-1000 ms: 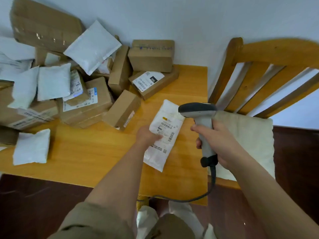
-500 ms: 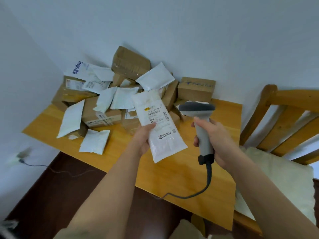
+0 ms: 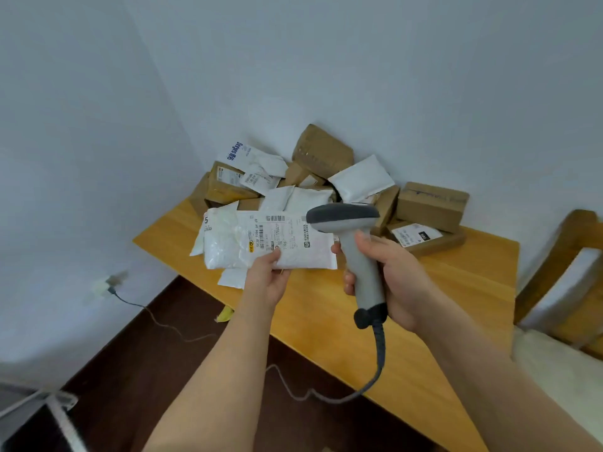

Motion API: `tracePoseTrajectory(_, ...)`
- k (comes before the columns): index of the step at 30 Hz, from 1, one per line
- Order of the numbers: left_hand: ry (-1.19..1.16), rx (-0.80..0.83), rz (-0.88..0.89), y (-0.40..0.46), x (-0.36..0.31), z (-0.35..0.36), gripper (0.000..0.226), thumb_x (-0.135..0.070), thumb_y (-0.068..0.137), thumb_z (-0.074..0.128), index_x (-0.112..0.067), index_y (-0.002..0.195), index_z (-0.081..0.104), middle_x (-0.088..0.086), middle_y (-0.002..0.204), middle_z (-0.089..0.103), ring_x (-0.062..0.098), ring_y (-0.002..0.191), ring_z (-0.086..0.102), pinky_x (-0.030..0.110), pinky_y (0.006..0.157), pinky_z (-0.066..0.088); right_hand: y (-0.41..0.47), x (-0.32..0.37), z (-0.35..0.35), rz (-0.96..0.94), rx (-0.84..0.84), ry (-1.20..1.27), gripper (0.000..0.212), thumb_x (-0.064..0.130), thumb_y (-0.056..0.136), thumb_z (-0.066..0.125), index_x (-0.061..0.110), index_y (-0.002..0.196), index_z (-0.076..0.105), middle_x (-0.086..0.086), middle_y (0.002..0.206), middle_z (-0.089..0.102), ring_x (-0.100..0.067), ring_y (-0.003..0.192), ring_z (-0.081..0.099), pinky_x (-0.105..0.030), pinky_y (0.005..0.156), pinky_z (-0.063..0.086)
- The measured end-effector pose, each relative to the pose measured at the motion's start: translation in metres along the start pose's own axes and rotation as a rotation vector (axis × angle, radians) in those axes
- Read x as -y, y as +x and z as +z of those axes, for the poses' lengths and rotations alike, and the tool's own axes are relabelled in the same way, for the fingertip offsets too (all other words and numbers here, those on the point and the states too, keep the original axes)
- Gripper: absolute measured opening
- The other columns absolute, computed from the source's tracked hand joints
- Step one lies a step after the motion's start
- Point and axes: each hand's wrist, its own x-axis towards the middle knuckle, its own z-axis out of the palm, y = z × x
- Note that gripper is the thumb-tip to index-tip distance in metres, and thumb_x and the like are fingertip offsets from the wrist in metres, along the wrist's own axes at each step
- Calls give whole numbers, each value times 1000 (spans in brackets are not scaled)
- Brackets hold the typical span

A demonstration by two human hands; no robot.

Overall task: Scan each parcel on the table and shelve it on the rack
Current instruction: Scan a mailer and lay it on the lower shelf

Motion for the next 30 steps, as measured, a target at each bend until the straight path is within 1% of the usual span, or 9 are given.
tracePoseTrajectory(1, -29, 4, 9, -1, -2, -2, 37, 10, 97, 45, -10, 127, 54, 15, 136, 58, 32, 122, 57, 43, 100, 49, -2, 0, 4, -4, 14, -9, 32, 27, 100, 50, 6, 123, 56, -13, 113, 60, -16, 58, 51, -32, 58, 48)
tracePoseTrajectory(3, -70, 13, 29, -3, -6, -3, 39, 10, 98, 43, -10, 130, 52, 14, 137, 57, 32, 127, 54, 44, 100, 48, -5, 1, 9, -18, 33, -24, 35, 28, 100, 50, 4, 125, 55, -13, 112, 61, -15, 57, 51, -32, 57, 47)
tracePoseTrajectory(7, -115, 10, 50, -7, -9, -2, 47, 9, 99, 43, -10, 141, 46, 14, 140, 55, 33, 128, 53, 43, 92, 49, -9, 5, 16, -47, 38, -33, 36, 29, 99, 50, 4, 125, 55, -12, 107, 63, -15, 56, 51, -31, 56, 48)
tracePoseTrajectory(10, -125, 10, 54, -6, -8, 1, 49, 9, 98, 43, -11, 143, 45, 14, 140, 55, 33, 128, 53, 45, 94, 49, -14, 10, 17, -61, 25, -42, 36, 29, 99, 51, 3, 124, 56, -12, 104, 61, -15, 55, 51, -30, 55, 49)
tracePoseTrajectory(14, -107, 13, 51, -5, -5, 5, 48, 9, 98, 44, -11, 142, 45, 15, 141, 54, 33, 129, 52, 48, 103, 46, -20, 14, 17, -79, 10, -53, 34, 30, 100, 50, 4, 121, 57, -14, 104, 59, -15, 54, 50, -30, 55, 48)
tracePoseTrajectory(20, -101, 5, 31, -7, 1, 12, 47, 9, 98, 45, -10, 141, 46, 15, 139, 55, 33, 128, 53, 47, 98, 48, -28, 18, 13, -112, -14, -53, 39, 32, 99, 52, 0, 122, 56, -11, 99, 61, -16, 54, 50, -31, 56, 47)
tracePoseTrajectory(27, -72, 3, 15, -7, 4, 9, 45, 9, 97, 46, -10, 138, 48, 15, 138, 56, 33, 127, 53, 46, 95, 49, -36, 20, 12, -134, 3, -66, 41, 33, 97, 52, -2, 119, 57, -4, 80, 62, -15, 53, 50, -29, 54, 48)
tracePoseTrajectory(29, -57, 2, 18, -8, 3, 5, 42, 10, 97, 46, -11, 134, 51, 14, 132, 59, 34, 125, 54, 47, 95, 50, -36, 19, 12, -136, 12, -76, 41, 33, 98, 52, -3, 119, 57, -2, 75, 62, -15, 53, 50, -28, 53, 48)
tracePoseTrajectory(30, -44, 1, 18, -9, 2, 2, 39, 10, 97, 46, -11, 130, 52, 14, 127, 61, 34, 124, 55, 46, 95, 50, -36, 19, 12, -136, 17, -85, 41, 33, 98, 52, -2, 119, 57, -3, 77, 62, -15, 53, 50, -28, 53, 48)
